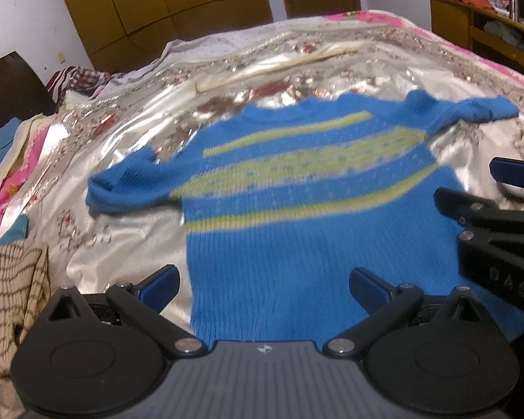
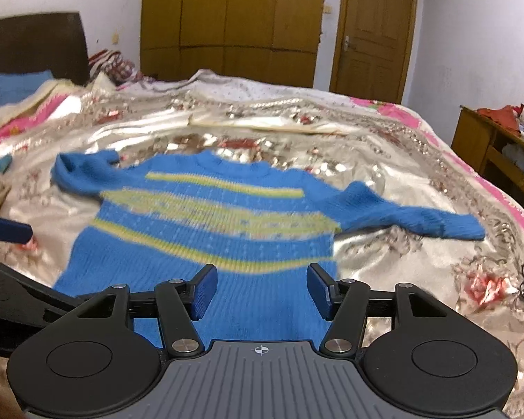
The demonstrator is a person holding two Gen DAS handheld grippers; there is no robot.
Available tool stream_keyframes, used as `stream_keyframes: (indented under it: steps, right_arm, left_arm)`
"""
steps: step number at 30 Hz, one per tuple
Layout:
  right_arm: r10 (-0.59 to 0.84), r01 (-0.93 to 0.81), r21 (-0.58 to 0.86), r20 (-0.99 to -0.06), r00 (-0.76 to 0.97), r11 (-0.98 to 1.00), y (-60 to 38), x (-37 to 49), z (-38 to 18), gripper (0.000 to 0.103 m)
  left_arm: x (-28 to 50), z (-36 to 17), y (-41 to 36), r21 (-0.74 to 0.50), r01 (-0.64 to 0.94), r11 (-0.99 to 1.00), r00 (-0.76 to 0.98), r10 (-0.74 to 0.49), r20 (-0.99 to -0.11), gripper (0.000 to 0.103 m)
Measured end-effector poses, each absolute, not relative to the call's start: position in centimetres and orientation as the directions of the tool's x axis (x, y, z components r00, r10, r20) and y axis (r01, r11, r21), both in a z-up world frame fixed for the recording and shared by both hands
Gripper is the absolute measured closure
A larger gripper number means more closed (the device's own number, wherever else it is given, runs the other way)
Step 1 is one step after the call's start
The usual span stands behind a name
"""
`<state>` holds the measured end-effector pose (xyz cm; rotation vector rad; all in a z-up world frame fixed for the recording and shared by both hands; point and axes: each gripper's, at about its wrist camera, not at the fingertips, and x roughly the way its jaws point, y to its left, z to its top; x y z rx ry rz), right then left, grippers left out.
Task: Fold small clothes
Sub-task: 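Move the right tool to the sweater sleeve and grasp its cuff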
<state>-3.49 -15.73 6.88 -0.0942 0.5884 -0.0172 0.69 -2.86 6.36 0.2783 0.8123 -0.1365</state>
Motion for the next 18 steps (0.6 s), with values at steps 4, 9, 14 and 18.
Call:
stream_keyframes:
  steps: [4, 9, 14, 18]
  right_arm:
    - [-0.043, 0.039, -0.020, -0.553, 0.832, 0.999, -19.1, -1.2, 7.9, 0.046]
    - [-0.077, 0.195, 0.138, -0.594, 0.801, 0.971, -27.3, 3.0, 7.0, 0.046]
    - [-0.140, 0.368, 0.240, -0.636, 0.759, 0.898, -35.8, 6.7, 5.5, 0.046]
    - [-0.185, 0.447, 0.259, -0.653, 0.734, 0.856, -40.2, 9.8, 5.5, 0.046]
  left_arm:
    - [2.8, 7.3, -4.6, 0.183, 0.260, 0.948, 0.704, -0.056, -0.708, 0.000]
    - [6.9, 6.6, -8.8, 0.165, 0.338, 0.927, 0.700, -0.130, -0.702, 0.000]
    - [10.2, 4.6, -13.4, 0.150, 0.406, 0.901, 0.682, -0.190, -0.706, 0.000]
    - [12.3, 3.1, -16.0, 0.101, 0.427, 0.898, 0.648, -0.227, -0.727, 0.000]
